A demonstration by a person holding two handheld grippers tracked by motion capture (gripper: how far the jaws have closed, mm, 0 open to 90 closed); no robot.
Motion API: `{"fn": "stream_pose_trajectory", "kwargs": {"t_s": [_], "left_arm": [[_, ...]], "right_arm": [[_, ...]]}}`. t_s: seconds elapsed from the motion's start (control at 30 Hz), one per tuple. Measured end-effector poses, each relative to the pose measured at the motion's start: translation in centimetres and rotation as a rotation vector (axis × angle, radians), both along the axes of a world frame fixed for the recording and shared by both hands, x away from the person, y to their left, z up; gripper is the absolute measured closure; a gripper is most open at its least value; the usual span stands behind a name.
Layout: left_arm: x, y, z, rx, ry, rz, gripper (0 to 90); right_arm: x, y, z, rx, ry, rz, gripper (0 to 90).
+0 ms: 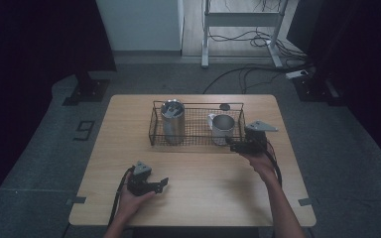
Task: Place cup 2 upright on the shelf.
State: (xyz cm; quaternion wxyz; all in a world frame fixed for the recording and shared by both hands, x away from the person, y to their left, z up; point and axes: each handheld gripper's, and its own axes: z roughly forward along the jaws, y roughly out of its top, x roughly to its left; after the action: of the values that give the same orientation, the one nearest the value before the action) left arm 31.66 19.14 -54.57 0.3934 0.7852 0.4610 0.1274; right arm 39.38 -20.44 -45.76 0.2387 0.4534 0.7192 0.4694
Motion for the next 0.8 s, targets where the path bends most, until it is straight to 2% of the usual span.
{"fn": "stream_pose_trajectory", "kwargs": {"t_s": [0.17, 0.4, 0.7, 0.8], "left_arm": [[0.0, 0.0, 0.0, 0.002, 0.003, -0.003, 15.9], [0.0, 0.0, 0.0, 0.011, 0.004, -0.004, 15.9], [0.1, -0.1, 0.0, 0.010, 0.008, -0.004, 15.9], [0.1, -0.1, 0.0, 0.011, 0.009, -0.005, 15.9]], "right_arm": [[-2.3, -1.5, -1.2, 0.025, -0.003, 0.001, 12.8], [-5.0, -3.2, -3.1, 0.025, 0.018, -0.002, 13.4], [-7.5, -4.6, -5.2, 0.026, 0.058, -0.016, 14.0], [-8.1, -4.9, -6.0, 0.013, 0.075, -0.017, 14.1]]}}
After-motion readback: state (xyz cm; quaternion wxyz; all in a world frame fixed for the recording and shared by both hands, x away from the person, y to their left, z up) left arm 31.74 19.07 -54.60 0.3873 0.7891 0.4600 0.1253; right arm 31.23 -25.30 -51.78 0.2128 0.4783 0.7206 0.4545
